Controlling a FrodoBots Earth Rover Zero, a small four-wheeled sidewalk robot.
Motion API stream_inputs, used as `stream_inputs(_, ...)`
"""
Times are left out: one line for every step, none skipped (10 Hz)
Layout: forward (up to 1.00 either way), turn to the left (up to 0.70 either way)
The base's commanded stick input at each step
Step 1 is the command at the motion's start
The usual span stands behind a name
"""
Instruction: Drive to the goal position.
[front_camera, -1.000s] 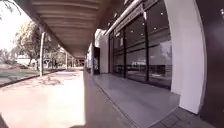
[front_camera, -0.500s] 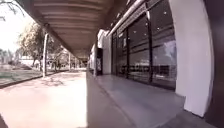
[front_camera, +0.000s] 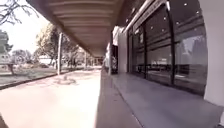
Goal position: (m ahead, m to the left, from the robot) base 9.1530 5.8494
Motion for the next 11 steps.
stream_inputs(0.70, 0.00)
stream_inputs(0.70, 0.00)
stream_inputs(0.70, 0.00)
stream_inputs(0.70, 0.00)
stream_inputs(0.70, 0.00)
stream_inputs(0.70, 0.00)
stream_inputs(0.70, -0.04)
stream_inputs(0.70, -0.22)
stream_inputs(0.70, -0.35)
stream_inputs(0.70, -0.35)
stream_inputs(0.70, -0.21)
